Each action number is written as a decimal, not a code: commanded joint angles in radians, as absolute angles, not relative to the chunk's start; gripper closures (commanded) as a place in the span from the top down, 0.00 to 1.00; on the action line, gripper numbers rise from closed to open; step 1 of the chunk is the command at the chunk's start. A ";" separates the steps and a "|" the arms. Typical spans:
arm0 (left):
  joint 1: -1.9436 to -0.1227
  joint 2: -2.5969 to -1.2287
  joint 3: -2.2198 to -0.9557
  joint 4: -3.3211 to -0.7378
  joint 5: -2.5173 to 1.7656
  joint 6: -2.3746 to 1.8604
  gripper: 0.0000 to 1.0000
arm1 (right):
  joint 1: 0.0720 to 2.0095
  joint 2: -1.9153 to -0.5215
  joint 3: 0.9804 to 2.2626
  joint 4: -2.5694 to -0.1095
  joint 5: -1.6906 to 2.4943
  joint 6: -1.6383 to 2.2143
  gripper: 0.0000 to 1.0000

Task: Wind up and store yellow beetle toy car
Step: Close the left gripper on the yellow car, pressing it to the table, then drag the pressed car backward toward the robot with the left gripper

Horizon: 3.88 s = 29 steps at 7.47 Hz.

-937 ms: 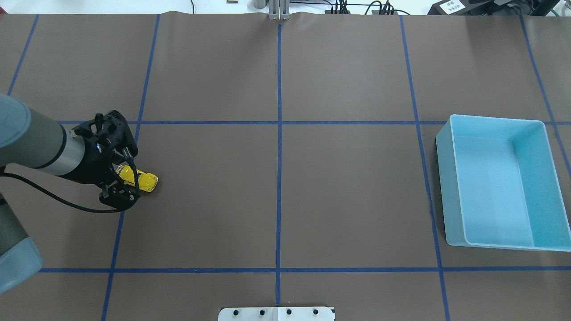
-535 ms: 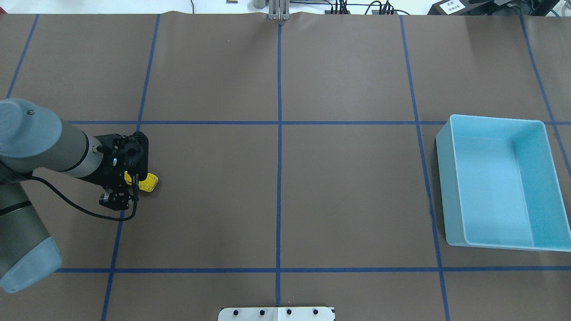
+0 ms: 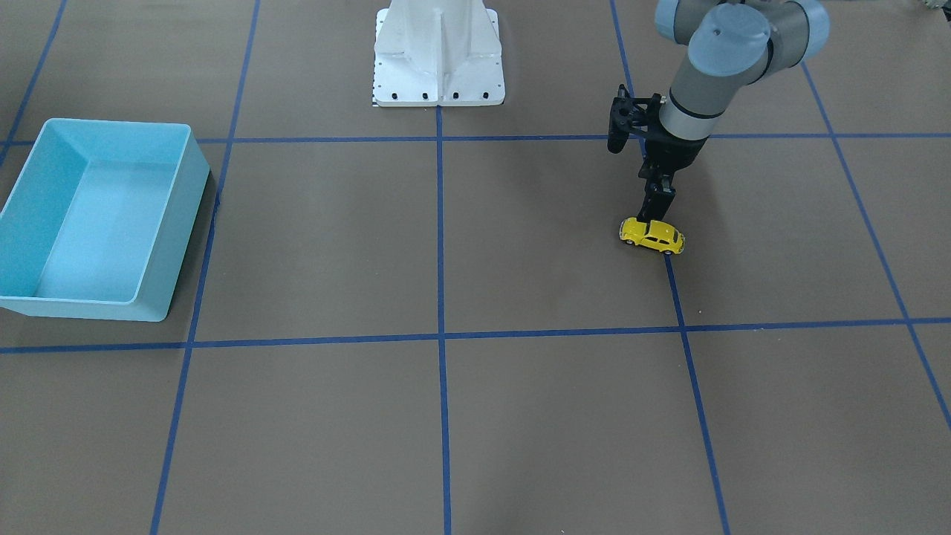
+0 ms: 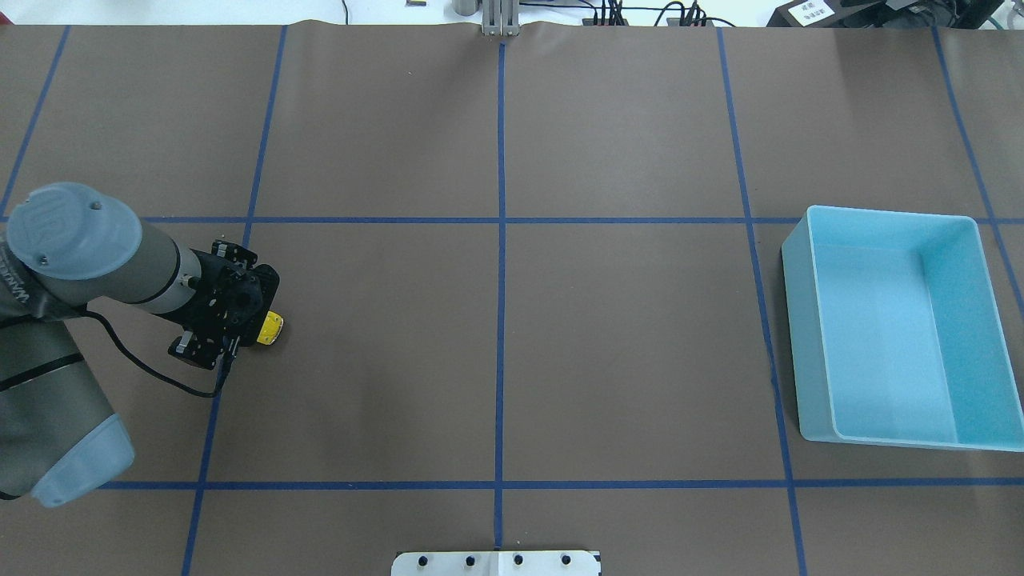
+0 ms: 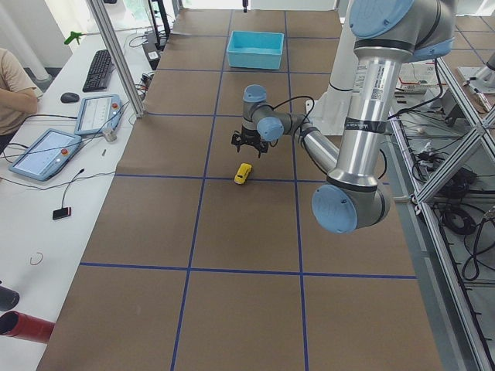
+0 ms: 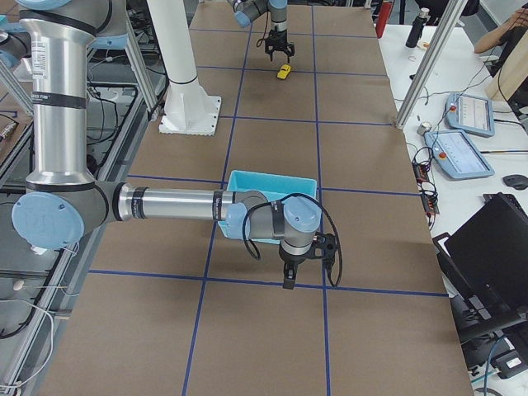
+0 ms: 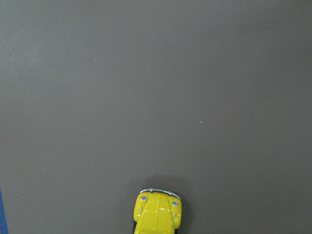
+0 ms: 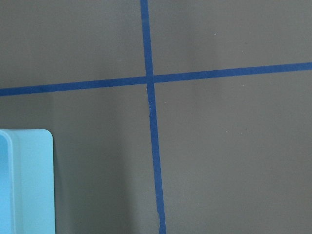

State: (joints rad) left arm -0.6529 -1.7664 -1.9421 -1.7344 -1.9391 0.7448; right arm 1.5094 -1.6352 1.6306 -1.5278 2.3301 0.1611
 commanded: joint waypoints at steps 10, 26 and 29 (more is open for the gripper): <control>-0.646 -1.776 -1.761 -1.923 -1.914 0.815 0.98 | 1.509 -1.637 1.634 -1.529 2.330 0.161 1.00; -0.632 -1.790 -1.730 -1.936 -1.960 0.847 0.32 | 1.506 -1.637 1.632 -1.528 2.330 0.163 1.00; -0.638 -1.787 -1.779 -1.916 -1.959 0.801 0.10 | 1.505 -1.637 1.632 -1.528 2.330 0.163 1.00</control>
